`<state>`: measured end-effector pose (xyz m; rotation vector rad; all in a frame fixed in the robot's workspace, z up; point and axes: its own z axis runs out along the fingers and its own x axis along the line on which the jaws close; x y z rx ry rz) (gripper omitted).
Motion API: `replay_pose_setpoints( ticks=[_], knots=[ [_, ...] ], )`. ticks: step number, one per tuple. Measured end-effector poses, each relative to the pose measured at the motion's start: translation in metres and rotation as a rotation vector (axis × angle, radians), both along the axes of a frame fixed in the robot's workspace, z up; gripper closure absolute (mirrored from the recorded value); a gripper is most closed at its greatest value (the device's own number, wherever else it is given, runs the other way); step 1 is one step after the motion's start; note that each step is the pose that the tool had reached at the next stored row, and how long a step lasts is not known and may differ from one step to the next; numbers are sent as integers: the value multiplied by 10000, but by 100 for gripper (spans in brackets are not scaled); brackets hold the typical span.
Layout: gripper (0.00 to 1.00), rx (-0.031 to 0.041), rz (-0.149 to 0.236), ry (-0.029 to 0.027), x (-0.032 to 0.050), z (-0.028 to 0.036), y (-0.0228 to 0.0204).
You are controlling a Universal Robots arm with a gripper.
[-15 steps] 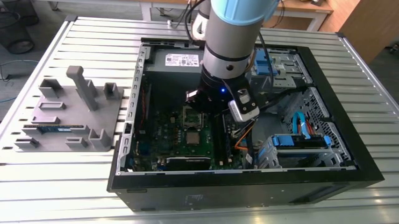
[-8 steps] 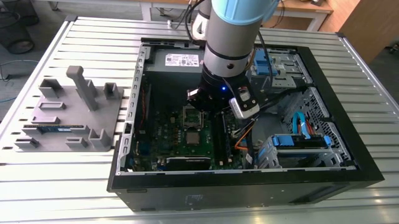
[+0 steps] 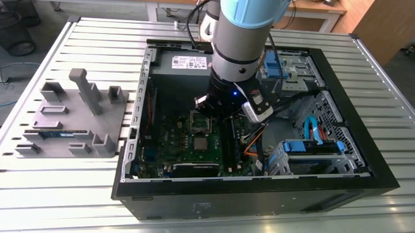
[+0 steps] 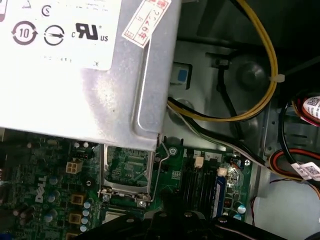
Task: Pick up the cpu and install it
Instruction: 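Close the cpu cover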
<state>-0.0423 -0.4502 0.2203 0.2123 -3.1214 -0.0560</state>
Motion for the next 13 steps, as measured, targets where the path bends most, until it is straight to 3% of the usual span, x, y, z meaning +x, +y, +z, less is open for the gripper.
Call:
replay_pose_setpoints(
  ticks=[4, 13],
  knots=[
    [89, 1, 33, 0, 23, -7, 13],
    [89, 41, 126, -1, 46, -28, 110]
  ],
)
